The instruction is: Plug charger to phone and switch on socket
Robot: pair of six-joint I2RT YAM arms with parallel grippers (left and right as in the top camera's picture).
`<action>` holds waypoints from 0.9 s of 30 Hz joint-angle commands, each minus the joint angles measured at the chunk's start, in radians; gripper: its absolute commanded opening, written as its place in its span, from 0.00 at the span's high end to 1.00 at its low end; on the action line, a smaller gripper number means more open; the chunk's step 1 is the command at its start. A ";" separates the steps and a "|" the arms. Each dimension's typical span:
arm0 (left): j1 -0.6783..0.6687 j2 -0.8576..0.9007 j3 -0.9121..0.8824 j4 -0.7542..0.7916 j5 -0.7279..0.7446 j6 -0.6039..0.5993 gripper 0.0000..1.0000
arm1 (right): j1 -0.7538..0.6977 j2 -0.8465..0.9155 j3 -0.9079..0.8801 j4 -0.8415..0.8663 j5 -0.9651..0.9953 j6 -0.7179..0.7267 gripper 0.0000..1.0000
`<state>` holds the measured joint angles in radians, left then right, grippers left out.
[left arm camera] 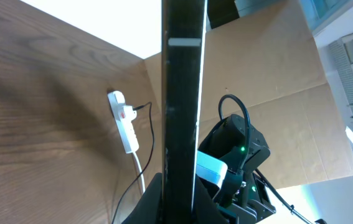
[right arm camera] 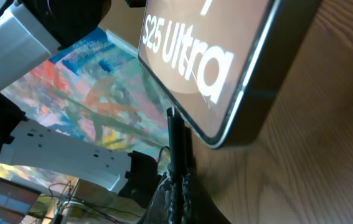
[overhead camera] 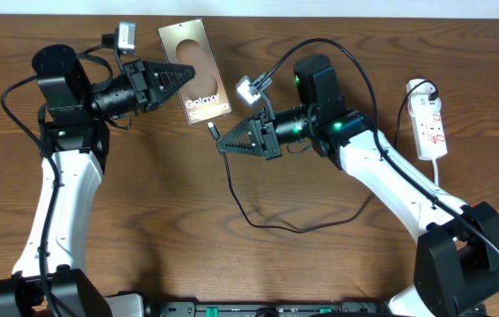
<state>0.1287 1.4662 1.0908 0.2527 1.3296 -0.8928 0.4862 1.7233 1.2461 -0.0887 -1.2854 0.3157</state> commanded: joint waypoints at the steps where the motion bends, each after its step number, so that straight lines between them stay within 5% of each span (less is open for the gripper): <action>1: -0.001 -0.017 0.026 0.019 0.024 0.026 0.93 | -0.008 0.005 0.003 0.026 -0.065 0.010 0.99; 27: -0.002 -0.017 0.026 0.018 -0.015 -0.075 0.93 | -0.021 0.005 0.003 0.034 -0.032 0.056 0.99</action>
<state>0.1287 1.4662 1.0908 0.2592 1.3193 -0.9245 0.4545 1.7233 1.2461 -0.0616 -1.3205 0.3599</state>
